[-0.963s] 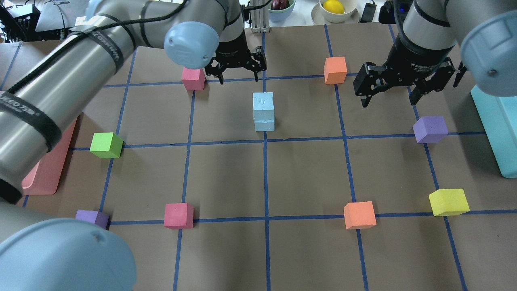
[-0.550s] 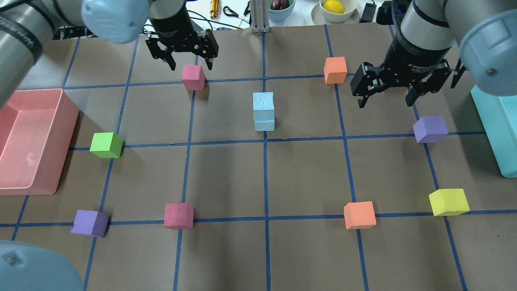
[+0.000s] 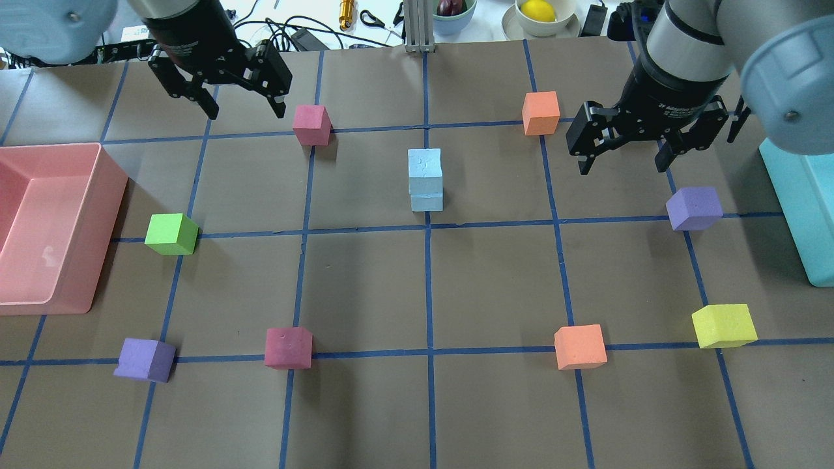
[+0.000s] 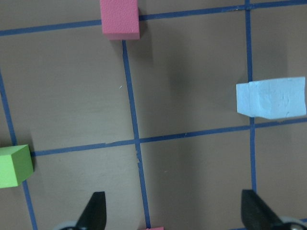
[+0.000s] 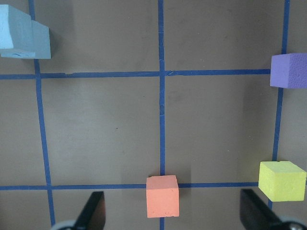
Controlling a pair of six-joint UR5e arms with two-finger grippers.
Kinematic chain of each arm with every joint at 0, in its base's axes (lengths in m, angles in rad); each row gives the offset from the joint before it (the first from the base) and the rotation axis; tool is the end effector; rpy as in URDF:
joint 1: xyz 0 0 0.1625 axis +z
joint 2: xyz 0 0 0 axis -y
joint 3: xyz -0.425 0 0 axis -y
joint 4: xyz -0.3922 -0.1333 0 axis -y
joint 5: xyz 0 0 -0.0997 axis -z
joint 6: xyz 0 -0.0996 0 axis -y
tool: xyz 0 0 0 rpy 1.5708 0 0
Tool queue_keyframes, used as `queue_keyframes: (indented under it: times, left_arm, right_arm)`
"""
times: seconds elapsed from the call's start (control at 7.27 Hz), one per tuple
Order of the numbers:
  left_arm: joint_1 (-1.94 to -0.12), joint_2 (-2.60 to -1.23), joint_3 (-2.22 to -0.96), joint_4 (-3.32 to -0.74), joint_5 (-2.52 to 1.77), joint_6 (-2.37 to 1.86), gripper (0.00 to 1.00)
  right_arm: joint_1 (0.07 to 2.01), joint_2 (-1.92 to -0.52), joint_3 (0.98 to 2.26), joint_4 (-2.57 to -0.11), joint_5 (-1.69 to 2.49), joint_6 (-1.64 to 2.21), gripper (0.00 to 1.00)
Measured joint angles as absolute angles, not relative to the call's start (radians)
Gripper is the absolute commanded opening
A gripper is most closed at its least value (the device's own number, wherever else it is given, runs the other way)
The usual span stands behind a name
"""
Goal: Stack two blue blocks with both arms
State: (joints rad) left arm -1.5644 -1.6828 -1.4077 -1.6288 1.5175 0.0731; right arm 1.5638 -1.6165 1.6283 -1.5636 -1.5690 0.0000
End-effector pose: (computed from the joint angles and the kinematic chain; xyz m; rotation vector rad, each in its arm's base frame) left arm -0.1352 -0.5391 0.5047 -0.1027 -3.0863 -0.0074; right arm 0.1302 -0.4715 0.4810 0.0110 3.1396 0.0298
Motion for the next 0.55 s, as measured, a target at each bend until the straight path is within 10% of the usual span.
queue_keyframes:
  times: [0.55]
  left_arm:
    - [-1.537, -1.622, -1.446, -1.624, 1.536, 0.067, 1.00]
  right_arm:
    - [1.563, -1.618, 1.628, -1.564, -1.566, 0.002, 1.00]
